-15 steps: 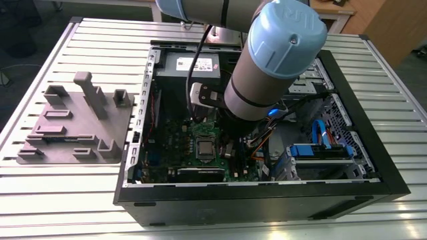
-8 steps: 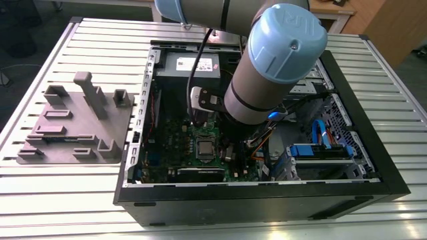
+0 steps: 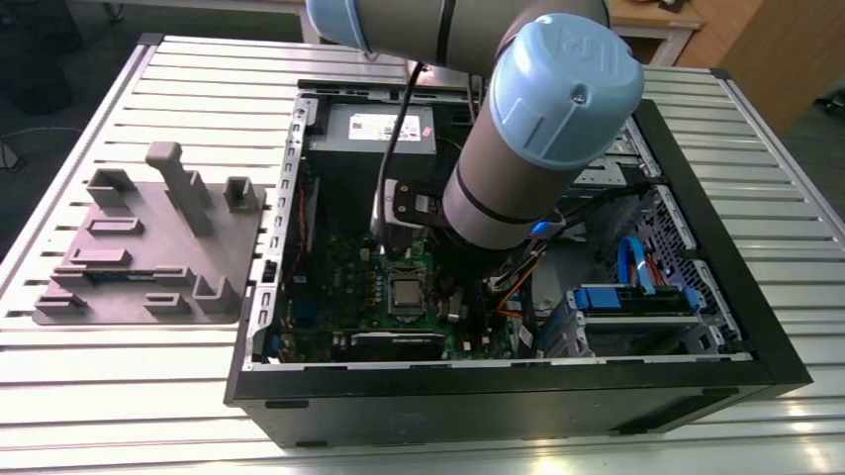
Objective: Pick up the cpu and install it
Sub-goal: 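Install the first cpu locking lever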
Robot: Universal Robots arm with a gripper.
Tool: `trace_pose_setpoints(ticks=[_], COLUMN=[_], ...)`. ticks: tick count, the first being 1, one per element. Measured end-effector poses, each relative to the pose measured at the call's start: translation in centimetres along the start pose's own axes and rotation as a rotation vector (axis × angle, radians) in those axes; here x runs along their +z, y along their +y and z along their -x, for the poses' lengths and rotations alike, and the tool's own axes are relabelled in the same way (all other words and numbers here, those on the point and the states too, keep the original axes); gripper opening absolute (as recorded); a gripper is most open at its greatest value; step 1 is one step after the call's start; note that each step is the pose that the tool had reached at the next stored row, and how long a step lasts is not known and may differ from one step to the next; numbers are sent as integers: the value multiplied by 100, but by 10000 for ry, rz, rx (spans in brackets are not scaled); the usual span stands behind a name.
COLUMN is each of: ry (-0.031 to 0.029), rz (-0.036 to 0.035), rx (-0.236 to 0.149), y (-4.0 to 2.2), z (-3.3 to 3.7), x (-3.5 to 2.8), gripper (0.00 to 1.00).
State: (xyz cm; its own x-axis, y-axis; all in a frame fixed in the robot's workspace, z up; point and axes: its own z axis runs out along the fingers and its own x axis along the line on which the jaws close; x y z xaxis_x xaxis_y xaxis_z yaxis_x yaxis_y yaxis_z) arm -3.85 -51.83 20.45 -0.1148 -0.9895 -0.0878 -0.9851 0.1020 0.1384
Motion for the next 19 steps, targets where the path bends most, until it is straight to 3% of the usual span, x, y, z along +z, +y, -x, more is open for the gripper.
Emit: trace_pose_setpoints(ticks=[5,19], ry=[13,21], rz=[-37,-33], rx=[-125,-182], y=[0,-11], z=[-6,-14], x=[54,141], gripper=[10,10])
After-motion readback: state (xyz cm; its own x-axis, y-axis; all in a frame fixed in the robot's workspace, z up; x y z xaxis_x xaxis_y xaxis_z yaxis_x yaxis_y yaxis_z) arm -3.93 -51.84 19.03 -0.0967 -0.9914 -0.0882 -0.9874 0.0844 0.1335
